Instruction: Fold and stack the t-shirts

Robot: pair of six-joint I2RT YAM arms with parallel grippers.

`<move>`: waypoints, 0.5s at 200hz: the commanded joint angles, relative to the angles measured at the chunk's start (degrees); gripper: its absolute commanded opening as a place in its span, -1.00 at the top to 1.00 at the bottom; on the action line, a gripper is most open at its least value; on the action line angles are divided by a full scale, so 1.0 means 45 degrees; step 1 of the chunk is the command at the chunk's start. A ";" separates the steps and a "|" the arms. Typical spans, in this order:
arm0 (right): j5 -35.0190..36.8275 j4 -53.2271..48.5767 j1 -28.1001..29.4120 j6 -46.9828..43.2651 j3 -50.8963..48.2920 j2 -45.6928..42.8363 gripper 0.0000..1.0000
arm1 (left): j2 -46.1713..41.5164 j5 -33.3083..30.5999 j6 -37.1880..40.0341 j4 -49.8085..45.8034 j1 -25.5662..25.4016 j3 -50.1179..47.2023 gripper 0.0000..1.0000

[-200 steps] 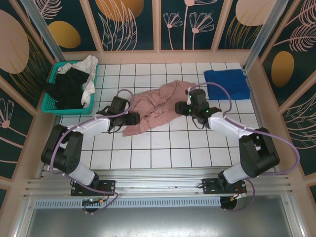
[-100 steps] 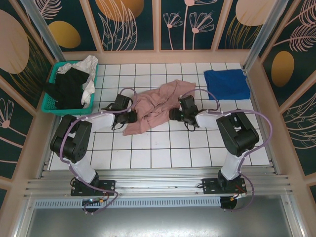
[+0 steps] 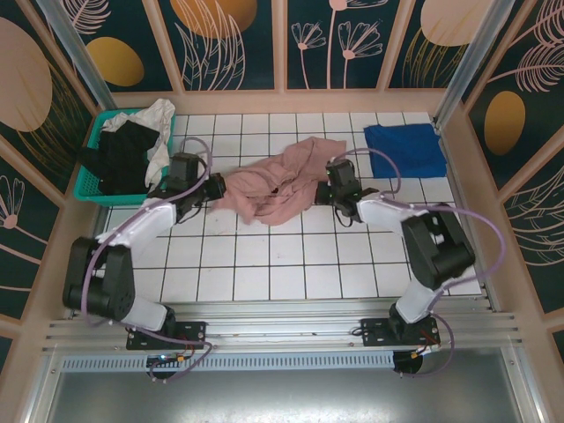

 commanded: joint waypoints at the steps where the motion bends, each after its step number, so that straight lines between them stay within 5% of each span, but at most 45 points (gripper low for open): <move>1: 0.0549 -0.1297 -0.0029 -0.0549 0.0399 -0.2431 1.00 | -0.2015 0.0082 -0.0684 -0.0053 0.0053 -0.0039 1.00; 53: 0.1578 -0.3049 -0.0251 -0.1240 0.1500 -0.5560 1.00 | -0.5702 -0.2486 -0.1277 -0.1184 0.0053 0.1299 1.00; 100: 0.1797 -0.3374 -0.2024 -0.1837 0.5636 -0.2847 1.00 | -0.2828 -0.4970 -0.0536 -0.1062 0.0230 0.4818 1.00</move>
